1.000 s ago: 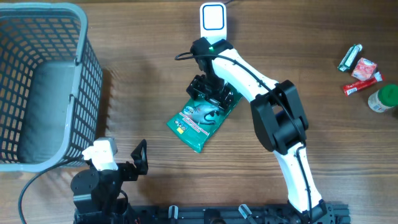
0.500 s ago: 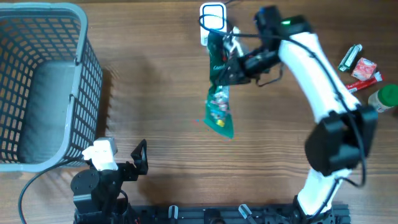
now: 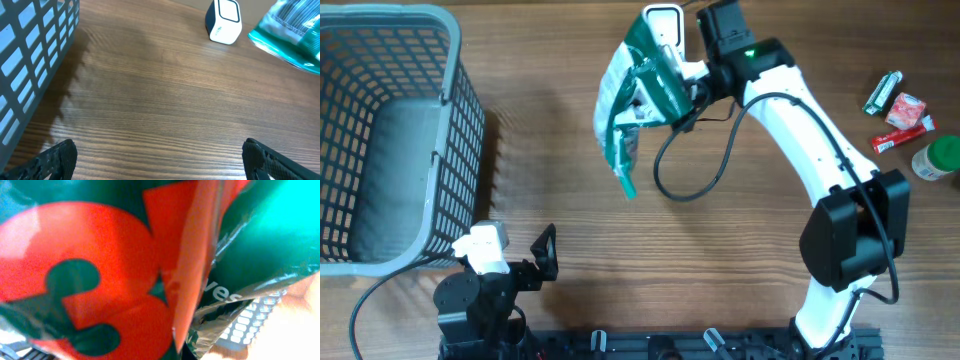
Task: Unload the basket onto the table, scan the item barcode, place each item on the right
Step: 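Hold the glove packet up to the white scanner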
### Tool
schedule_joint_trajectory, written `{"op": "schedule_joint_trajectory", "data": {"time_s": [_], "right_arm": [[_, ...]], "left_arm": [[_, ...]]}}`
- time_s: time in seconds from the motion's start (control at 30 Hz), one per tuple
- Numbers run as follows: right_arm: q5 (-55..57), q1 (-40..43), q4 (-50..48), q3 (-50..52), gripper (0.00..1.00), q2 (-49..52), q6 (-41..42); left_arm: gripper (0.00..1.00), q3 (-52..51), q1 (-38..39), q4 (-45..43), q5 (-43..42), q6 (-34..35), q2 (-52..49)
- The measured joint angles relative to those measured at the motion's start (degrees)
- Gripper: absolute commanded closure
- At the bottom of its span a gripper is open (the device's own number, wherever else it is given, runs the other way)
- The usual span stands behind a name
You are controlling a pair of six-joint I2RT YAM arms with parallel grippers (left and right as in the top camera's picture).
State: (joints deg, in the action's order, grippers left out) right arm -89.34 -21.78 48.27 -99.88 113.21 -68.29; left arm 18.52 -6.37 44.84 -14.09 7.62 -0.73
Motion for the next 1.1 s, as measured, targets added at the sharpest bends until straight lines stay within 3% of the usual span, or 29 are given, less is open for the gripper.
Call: {"op": "schedule_joint_trajectory", "data": {"time_s": [0.17,0.23,0.4,0.47,0.5,0.6,0.67,0.87,1.1], "right_arm": [[0.0,-1.8,-0.8,0.0,0.95,0.0,-0.8],[0.0,-1.7,-1.2,0.0,0.95,0.0,3.0],[0.0,2.9,-1.2,0.0,0.96,0.0,33.3],[2.2,7.3,1.9,0.0,0.96,0.0,55.2],[3.4,8.3,2.8,0.0,0.96,0.1,60.2],[7.6,10.5,8.7,0.1,0.96,0.1,86.9],[8.0,10.6,8.4,0.1,0.96,0.1,92.6],[0.9,10.6,8.2,0.1,0.96,0.1,89.4],[0.0,11.8,2.6,0.2,0.96,0.1,55.1]], "left_arm": [[0.00,0.0,0.0,0.0,0.0,0.0,0.0],[0.00,0.0,0.0,0.0,0.0,0.0,0.0],[0.00,0.0,0.0,0.0,0.0,0.0,0.0],[0.00,0.0,0.0,0.0,0.0,0.0,0.0],[0.00,0.0,0.0,0.0,0.0,0.0,0.0],[0.00,0.0,0.0,0.0,0.0,0.0,0.0],[0.00,0.0,0.0,0.0,0.0,0.0,0.0],[0.00,0.0,0.0,0.0,0.0,0.0,0.0],[0.00,0.0,0.0,0.0,0.0,0.0,0.0]]}}
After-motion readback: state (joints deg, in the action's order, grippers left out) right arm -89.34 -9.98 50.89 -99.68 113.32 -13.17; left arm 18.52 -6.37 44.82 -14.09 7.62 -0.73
